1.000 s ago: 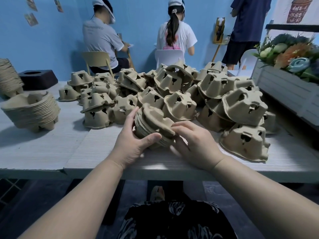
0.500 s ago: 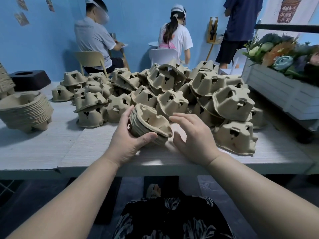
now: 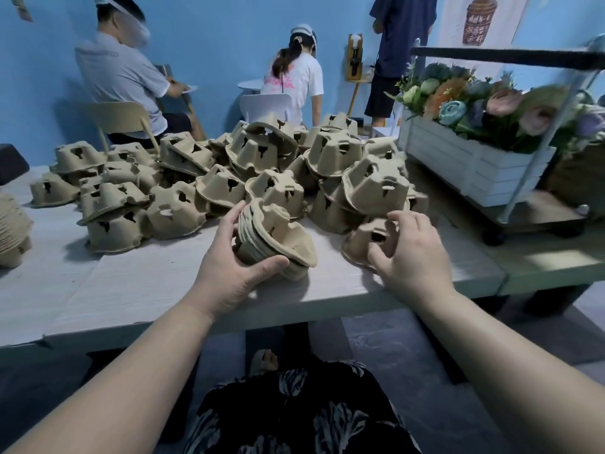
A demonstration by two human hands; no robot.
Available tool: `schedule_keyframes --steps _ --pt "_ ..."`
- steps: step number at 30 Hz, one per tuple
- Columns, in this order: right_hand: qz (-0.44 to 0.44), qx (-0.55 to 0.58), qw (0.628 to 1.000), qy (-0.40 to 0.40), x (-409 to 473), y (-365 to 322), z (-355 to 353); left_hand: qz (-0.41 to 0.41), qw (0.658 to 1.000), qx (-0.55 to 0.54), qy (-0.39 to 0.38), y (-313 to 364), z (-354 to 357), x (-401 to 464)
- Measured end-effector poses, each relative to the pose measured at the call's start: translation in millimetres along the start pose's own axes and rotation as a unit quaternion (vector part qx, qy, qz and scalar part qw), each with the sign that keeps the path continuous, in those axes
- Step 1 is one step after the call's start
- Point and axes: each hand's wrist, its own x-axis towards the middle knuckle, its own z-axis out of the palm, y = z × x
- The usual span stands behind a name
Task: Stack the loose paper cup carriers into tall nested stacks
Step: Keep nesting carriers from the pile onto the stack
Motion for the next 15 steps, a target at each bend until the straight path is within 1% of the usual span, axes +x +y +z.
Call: schedule_keyframes --steps 5,9,13,15 --pt "-0.036 0.011 0.999 -0.013 -1 -12 2 -0.004 1.0 -0.001 0.004 0 -5 -3" --pt "-0.044 0.025 0.998 -0.024 2 -24 3 -0.003 1.0 0.001 0.019 -3 -12 -4" --pt "-0.06 0.042 0.996 -0.055 -1 -32 5 -0.008 0.999 -0.011 0.036 -2 -15 -7" --pt "-0.071 0.045 0.995 -0.052 -2 -35 7 -0.006 0.999 -0.013 0.036 -2 -15 -8"
